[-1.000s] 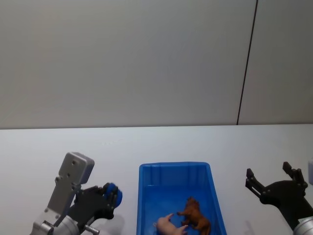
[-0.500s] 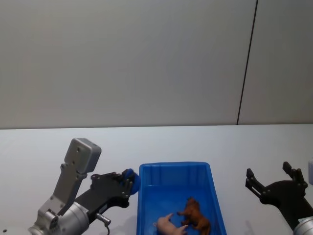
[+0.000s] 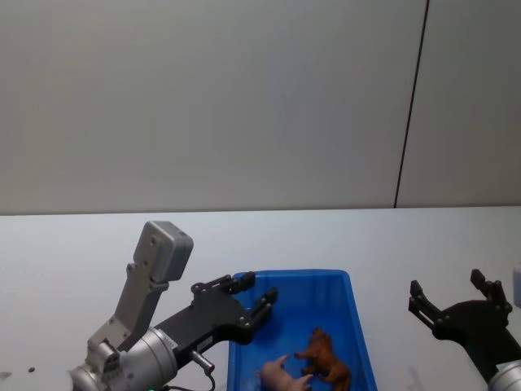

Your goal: Pick up the two dolls from the table and place them into the box.

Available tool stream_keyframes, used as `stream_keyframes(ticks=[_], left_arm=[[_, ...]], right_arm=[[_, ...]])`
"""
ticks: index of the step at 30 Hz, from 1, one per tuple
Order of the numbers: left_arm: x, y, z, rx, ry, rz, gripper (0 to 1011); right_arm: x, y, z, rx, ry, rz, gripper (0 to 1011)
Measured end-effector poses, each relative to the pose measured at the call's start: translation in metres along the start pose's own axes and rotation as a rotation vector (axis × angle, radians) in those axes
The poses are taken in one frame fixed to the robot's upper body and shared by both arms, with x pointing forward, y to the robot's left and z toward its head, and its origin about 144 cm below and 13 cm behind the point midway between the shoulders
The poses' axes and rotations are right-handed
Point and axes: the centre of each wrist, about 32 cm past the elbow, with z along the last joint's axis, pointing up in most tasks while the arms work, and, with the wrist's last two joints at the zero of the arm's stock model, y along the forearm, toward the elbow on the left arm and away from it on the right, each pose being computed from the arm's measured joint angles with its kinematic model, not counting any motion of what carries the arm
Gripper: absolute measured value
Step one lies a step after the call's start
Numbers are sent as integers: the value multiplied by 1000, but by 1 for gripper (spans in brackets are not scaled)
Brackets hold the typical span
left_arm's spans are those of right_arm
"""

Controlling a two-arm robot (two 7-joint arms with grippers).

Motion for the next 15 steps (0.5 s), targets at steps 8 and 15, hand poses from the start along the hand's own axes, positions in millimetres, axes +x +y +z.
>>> stream_keyframes(ticks=[8,15], left_arm=[[-2,-5,2,-17,8,-44,647],[-3,-7,3,-24,11,-62,840]], right_arm=[[0,0,0,0,0,0,1001],[0,0,0,0,0,0,1001]])
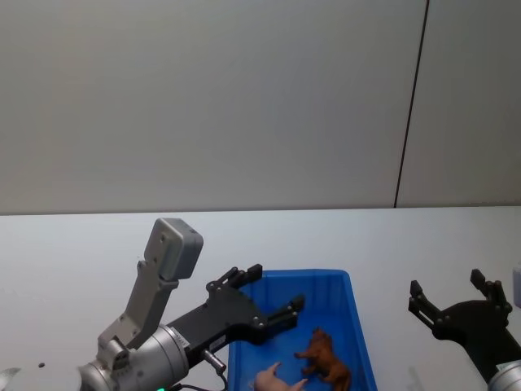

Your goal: Pick up the two dolls from the table and place them into the box.

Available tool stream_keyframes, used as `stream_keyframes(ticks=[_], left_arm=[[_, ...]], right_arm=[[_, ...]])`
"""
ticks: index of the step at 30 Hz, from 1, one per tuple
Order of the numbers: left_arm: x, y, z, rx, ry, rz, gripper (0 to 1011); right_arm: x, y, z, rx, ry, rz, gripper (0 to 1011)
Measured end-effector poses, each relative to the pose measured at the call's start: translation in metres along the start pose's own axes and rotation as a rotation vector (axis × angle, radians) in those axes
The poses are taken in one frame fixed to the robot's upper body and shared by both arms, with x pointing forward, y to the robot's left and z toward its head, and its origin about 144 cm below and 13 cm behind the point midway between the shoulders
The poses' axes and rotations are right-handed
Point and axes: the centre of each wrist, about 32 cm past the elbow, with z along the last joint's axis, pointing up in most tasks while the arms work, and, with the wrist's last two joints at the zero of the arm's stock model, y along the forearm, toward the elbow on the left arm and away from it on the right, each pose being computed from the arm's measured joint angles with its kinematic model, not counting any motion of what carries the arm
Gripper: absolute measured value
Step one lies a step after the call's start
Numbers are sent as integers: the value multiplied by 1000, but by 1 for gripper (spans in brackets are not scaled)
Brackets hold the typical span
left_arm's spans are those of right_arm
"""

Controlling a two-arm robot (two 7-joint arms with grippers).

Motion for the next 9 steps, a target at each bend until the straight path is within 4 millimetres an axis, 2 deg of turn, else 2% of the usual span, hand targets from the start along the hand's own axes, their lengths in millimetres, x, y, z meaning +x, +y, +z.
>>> stream_keyframes(ticks=[2,4,6,9], left_arm=[[0,-1,0,-3,1,-6,926],[0,-1,0,-3,1,-7,942],[0,-1,1,-4,2,-10,1000],[-1,-2,1,-6,2,-14,1001]], right_arm=[[0,0,0,0,0,0,1001],[0,0,0,0,0,0,1001],[0,0,0,0,0,0,1001],[0,0,0,0,0,0,1001]])
